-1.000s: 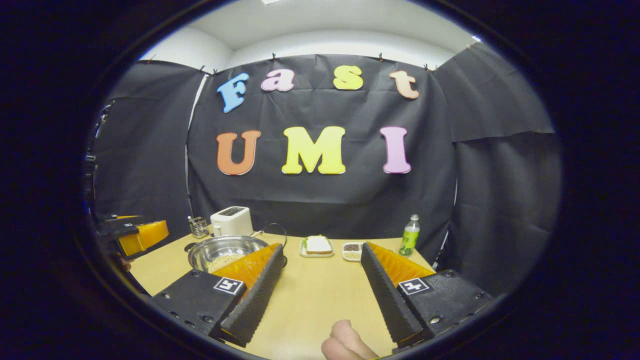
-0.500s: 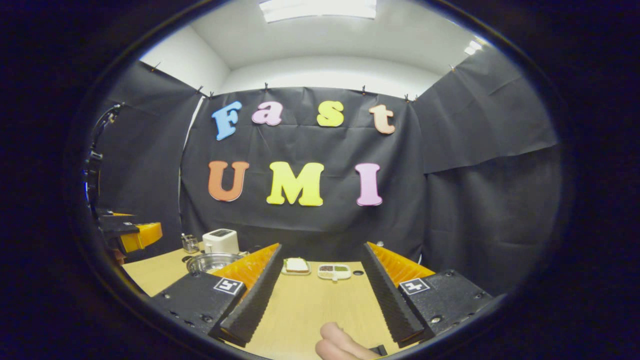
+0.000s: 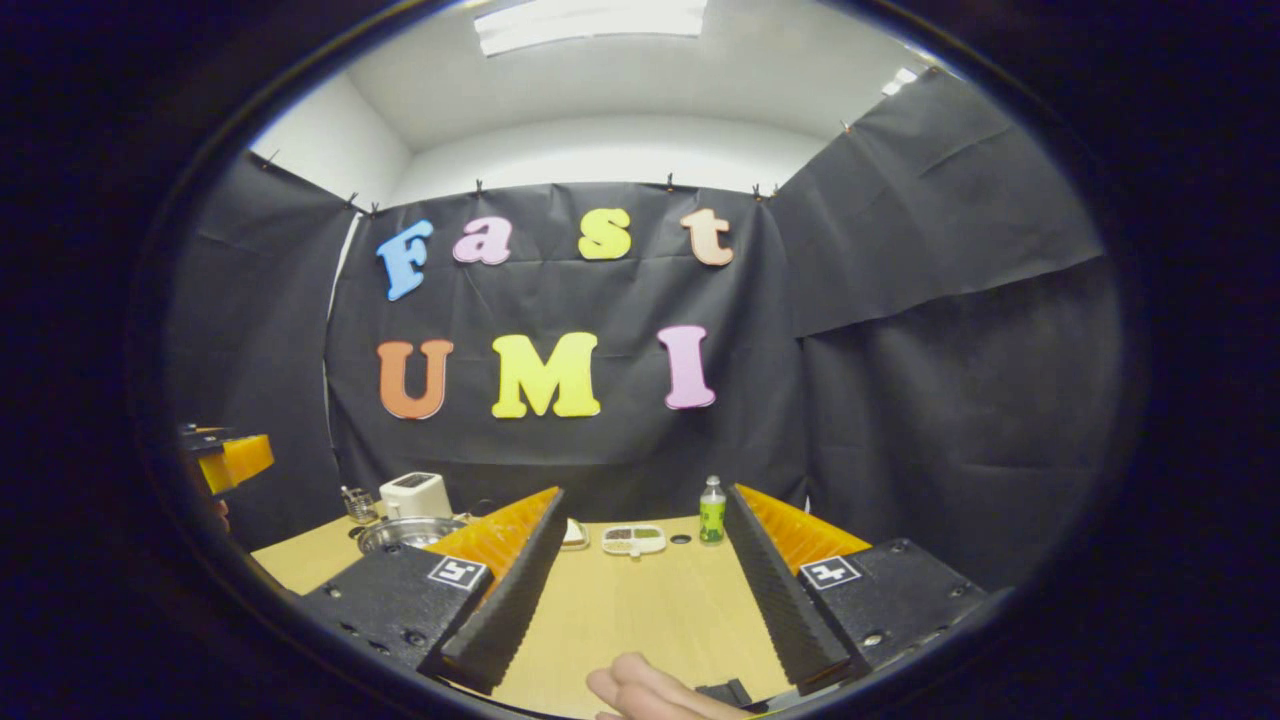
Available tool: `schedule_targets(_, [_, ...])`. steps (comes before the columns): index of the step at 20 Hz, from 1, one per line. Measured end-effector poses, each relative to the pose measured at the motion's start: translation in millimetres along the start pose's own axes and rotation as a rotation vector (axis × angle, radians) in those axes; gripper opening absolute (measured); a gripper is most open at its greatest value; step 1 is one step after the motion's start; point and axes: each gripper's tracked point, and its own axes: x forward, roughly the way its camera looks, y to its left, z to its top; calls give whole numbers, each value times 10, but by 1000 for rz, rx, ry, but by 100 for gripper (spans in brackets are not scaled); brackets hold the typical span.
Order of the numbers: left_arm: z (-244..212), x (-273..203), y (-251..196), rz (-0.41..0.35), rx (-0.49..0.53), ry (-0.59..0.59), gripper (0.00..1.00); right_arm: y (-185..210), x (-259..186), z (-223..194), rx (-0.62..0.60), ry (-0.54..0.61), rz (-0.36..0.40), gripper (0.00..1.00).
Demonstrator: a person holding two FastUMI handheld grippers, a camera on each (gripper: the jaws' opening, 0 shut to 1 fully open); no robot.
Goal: First push the handle of the pot to place it horizontally, then grasp the pot with both hands and set it on the induction cooktop.
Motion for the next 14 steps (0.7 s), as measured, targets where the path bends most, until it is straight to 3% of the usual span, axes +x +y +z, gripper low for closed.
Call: schedule_targets(14, [-192, 20, -23, -7, 12, 37, 97, 31, -29, -89, 13, 10, 22, 99])
